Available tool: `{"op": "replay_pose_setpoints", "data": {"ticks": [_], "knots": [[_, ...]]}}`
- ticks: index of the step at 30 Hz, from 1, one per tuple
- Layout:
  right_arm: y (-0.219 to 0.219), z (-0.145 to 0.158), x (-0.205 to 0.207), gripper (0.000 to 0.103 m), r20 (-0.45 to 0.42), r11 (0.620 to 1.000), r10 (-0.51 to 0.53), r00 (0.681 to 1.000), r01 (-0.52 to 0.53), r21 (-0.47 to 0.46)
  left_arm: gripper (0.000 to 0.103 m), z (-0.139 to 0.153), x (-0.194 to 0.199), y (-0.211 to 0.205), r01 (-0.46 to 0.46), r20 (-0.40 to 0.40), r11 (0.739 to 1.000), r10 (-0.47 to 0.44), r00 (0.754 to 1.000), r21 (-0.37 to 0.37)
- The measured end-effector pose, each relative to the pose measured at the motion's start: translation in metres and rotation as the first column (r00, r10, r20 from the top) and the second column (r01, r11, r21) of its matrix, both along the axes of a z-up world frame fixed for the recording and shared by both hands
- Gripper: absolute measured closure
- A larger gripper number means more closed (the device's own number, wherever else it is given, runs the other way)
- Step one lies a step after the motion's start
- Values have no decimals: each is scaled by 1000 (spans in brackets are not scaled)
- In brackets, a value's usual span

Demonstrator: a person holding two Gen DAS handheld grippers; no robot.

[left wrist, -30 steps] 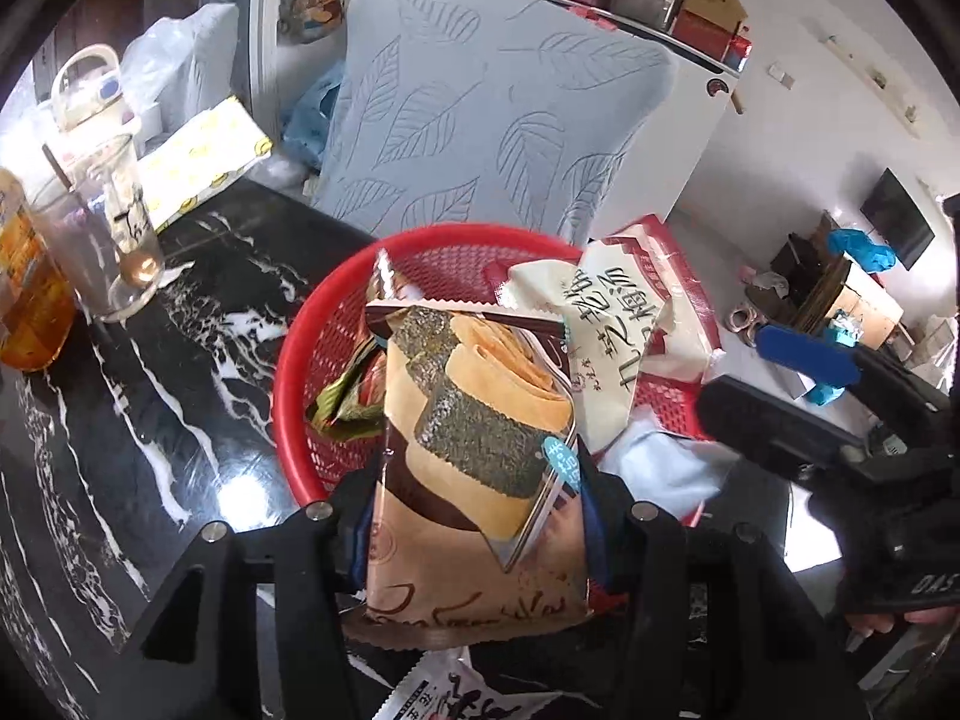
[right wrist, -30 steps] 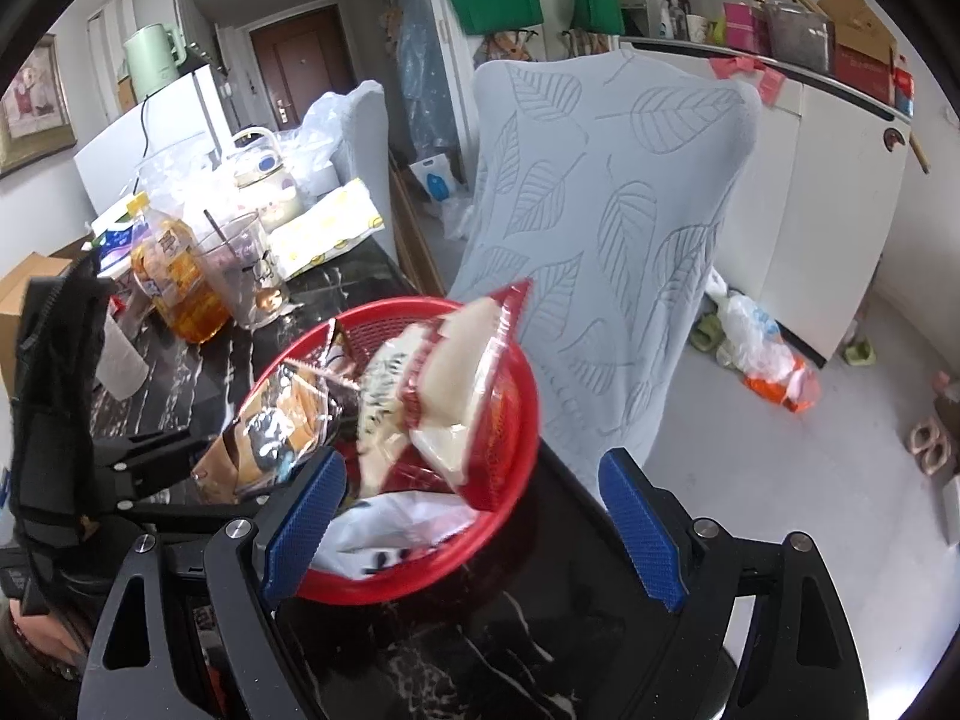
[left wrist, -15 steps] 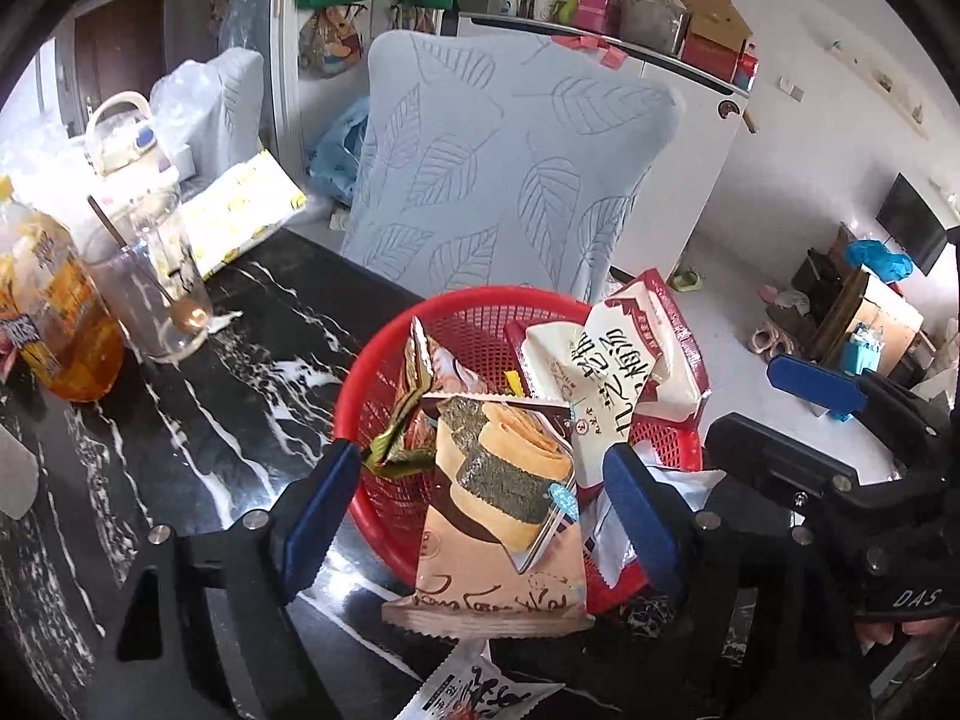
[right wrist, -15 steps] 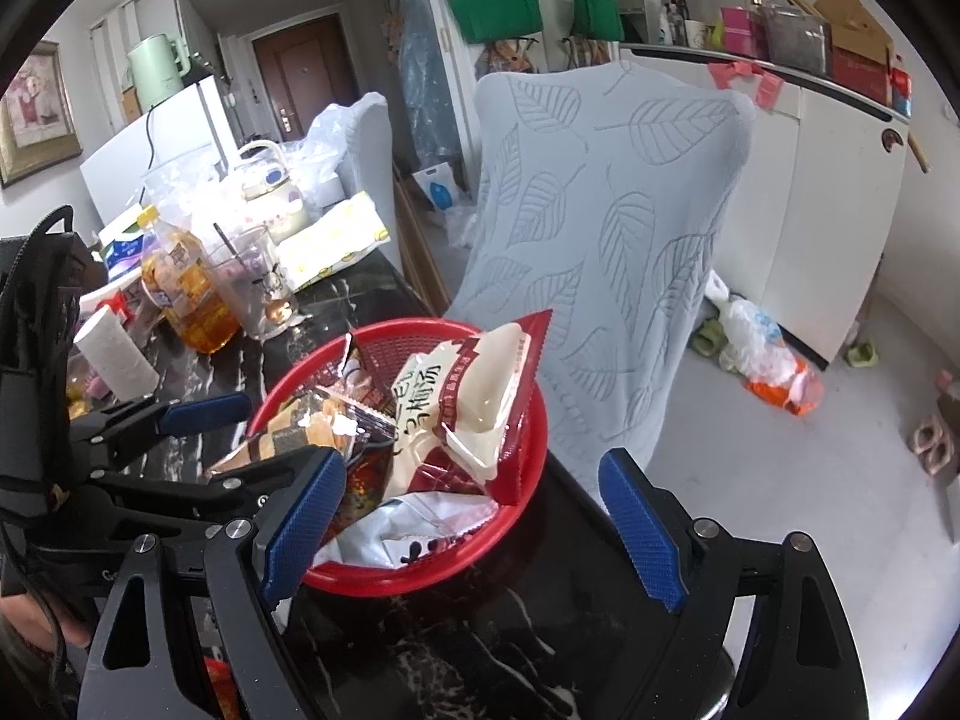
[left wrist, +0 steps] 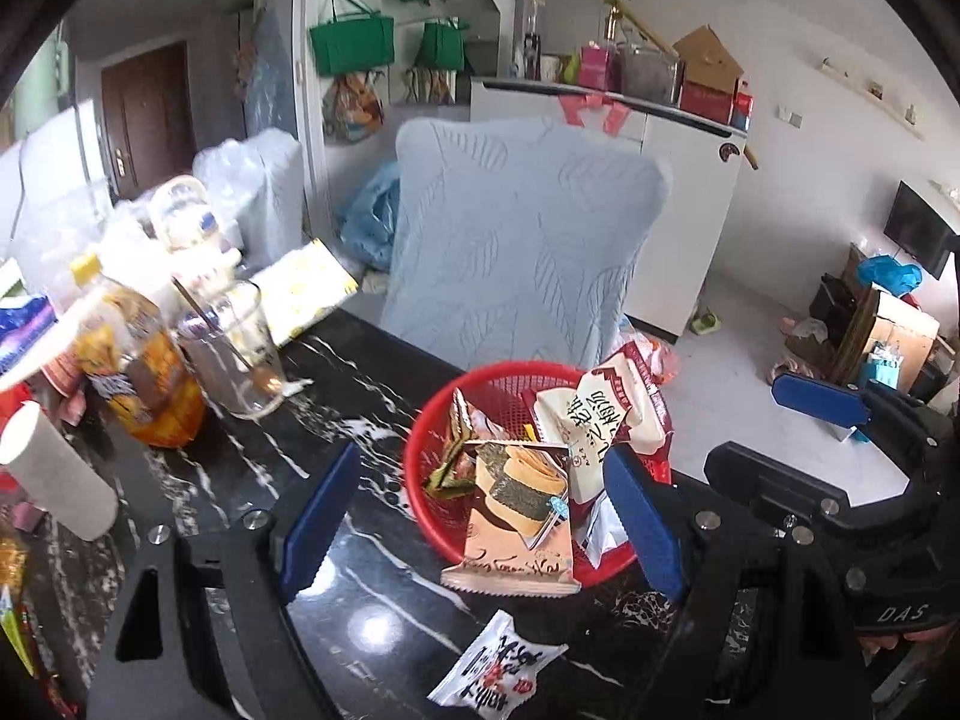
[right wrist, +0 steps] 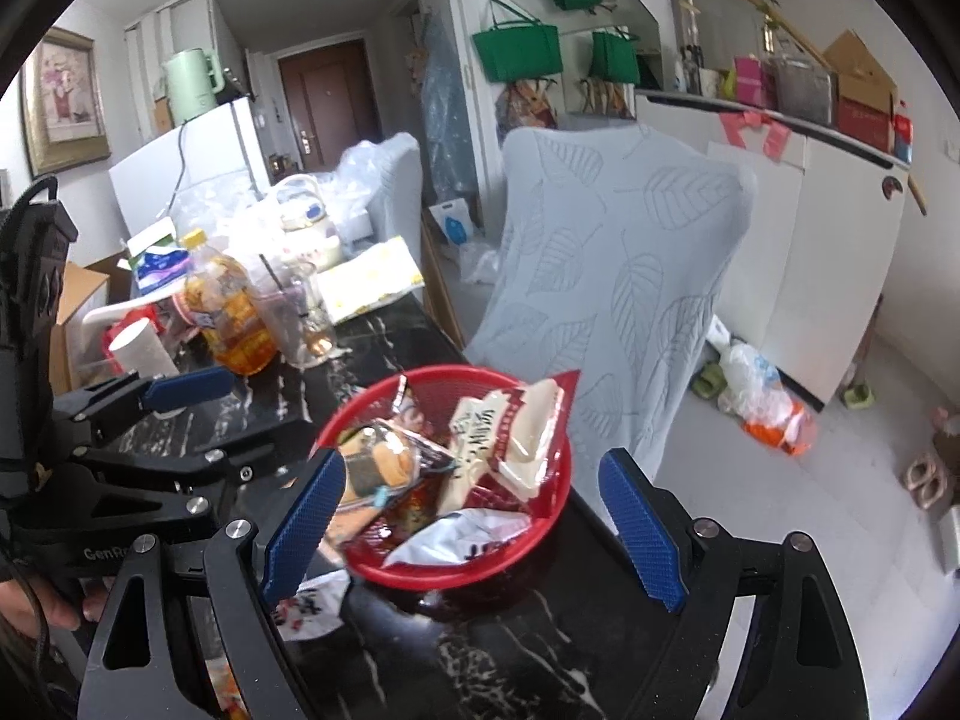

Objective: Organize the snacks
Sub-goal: 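Withdraw both tools from the basket toward the remaining packets on the table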

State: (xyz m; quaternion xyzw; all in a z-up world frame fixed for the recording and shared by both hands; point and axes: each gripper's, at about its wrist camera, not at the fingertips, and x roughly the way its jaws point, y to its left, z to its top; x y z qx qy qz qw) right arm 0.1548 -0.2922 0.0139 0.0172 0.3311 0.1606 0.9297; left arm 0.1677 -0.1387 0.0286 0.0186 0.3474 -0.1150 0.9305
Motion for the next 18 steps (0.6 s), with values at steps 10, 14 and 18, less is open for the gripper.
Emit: {"op": "replay_pose_setpoints", "data": {"ticks": [10, 14, 18], "knots": [[12, 29, -46, 16, 84, 1000, 11, 996, -10, -12, 20, 35, -53, 9, 9, 105, 1000, -10, 994, 6], [18, 40, -70, 16, 117, 1000, 13, 993, -10, -20, 20, 46, -79, 15, 13, 139, 1000, -14, 990, 11], [25, 49, -96, 13, 146, 1000, 12, 989, -9, -20, 20, 55, -105, 21, 12, 170, 1000, -15, 985, 17]]}}
